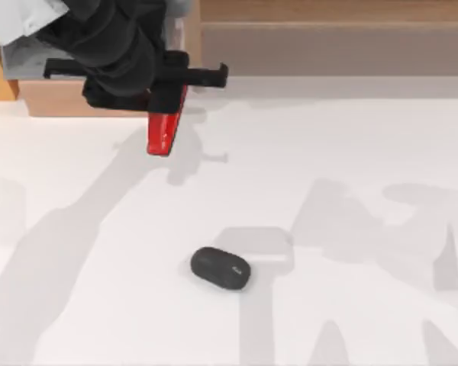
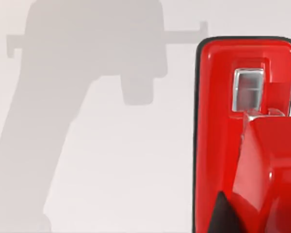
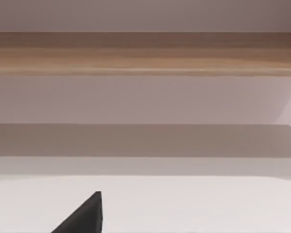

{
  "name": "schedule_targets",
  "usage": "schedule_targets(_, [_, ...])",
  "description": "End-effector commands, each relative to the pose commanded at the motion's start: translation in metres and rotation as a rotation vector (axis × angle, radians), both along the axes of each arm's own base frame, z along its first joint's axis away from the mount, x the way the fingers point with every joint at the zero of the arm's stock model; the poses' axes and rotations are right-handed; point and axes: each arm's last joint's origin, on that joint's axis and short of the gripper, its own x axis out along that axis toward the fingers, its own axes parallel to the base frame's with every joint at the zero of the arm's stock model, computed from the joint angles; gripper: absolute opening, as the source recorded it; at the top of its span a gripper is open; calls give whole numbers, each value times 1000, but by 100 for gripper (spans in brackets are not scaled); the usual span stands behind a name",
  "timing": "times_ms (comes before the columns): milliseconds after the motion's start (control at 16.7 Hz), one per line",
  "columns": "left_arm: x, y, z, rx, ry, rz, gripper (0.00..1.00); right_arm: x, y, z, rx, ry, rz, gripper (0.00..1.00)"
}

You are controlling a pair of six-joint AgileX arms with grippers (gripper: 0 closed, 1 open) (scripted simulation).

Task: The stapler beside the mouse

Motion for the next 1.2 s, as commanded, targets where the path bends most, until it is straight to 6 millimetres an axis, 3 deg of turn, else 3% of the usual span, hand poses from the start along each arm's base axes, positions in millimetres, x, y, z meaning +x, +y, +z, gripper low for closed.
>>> schedule_targets(240, [28, -25, 9, -24, 7, 39, 0, 0, 0, 0, 0, 0, 0, 100])
schedule_targets(480, [52, -47, 0, -19, 51, 80, 0, 0, 0, 0, 0, 0, 0, 100])
schedule_targets(840, [81, -72, -39, 30, 151, 143, 0, 0, 0, 0, 0, 0, 0, 100])
schedule_targets(1200, [97, -84, -86, 103, 255, 193, 0, 0, 0, 0, 0, 0, 0, 100])
